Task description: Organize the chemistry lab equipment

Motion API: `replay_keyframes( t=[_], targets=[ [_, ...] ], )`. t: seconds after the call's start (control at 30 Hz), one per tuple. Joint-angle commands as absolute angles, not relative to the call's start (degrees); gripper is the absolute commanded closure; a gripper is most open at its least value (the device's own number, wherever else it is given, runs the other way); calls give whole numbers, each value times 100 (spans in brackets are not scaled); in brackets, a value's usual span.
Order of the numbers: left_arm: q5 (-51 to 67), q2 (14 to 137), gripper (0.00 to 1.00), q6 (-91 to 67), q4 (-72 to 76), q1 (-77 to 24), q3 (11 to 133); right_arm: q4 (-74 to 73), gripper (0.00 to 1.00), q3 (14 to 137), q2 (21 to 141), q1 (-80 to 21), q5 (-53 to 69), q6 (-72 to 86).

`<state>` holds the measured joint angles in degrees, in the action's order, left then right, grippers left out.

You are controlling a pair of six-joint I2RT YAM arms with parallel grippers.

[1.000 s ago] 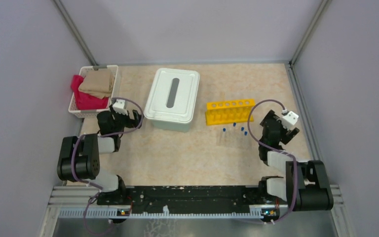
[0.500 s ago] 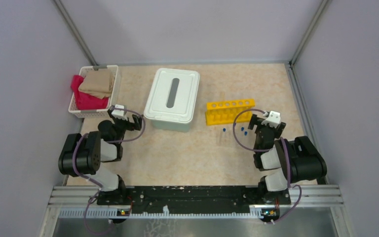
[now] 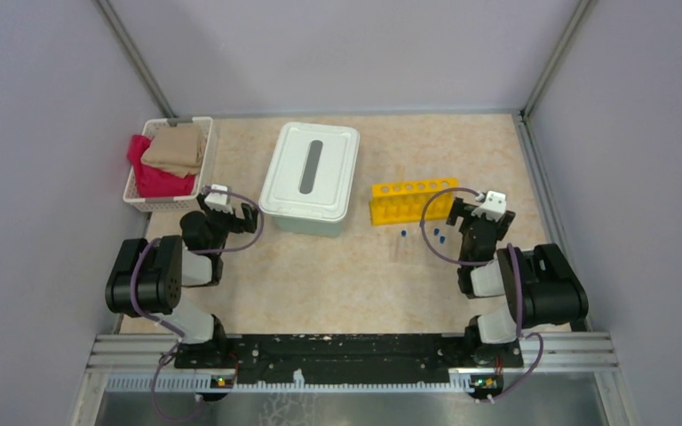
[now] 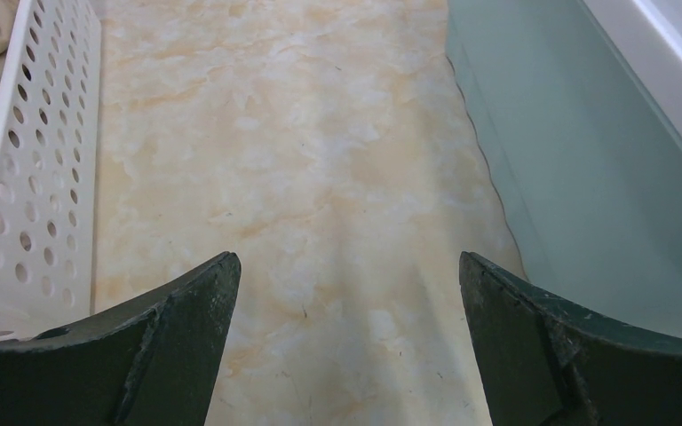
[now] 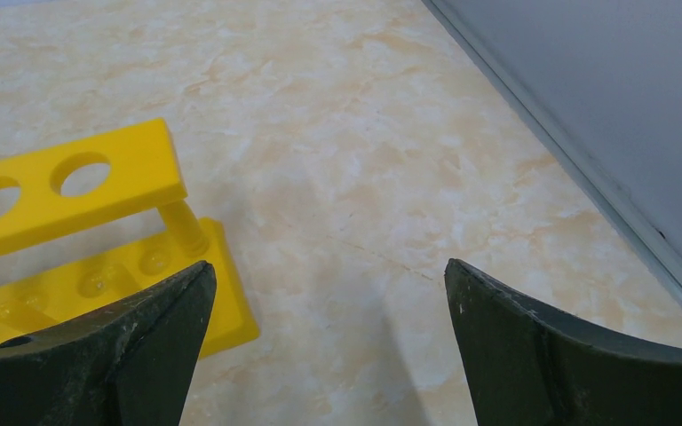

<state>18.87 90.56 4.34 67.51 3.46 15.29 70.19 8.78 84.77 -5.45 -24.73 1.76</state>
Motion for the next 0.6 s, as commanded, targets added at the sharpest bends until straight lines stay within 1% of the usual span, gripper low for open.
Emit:
replay_keyframes(
  t=[0.0,0.2,0.33,0.57],
  targets=[
    [1873,9000,1,466,6816,325,1529,7193,1,989,8397,-509,-2337,290],
    [1854,9005,1,481,6788,308,1547,7190,1,987,8401,-510,-2338,290],
    [1519,9028,1,552,6602,146,1651,7190,1,985,8397,-510,-2338,289],
    [1486,8990,1,536,6667,132,1598,7194,1,980,8394,-510,-2338,290]
  ],
)
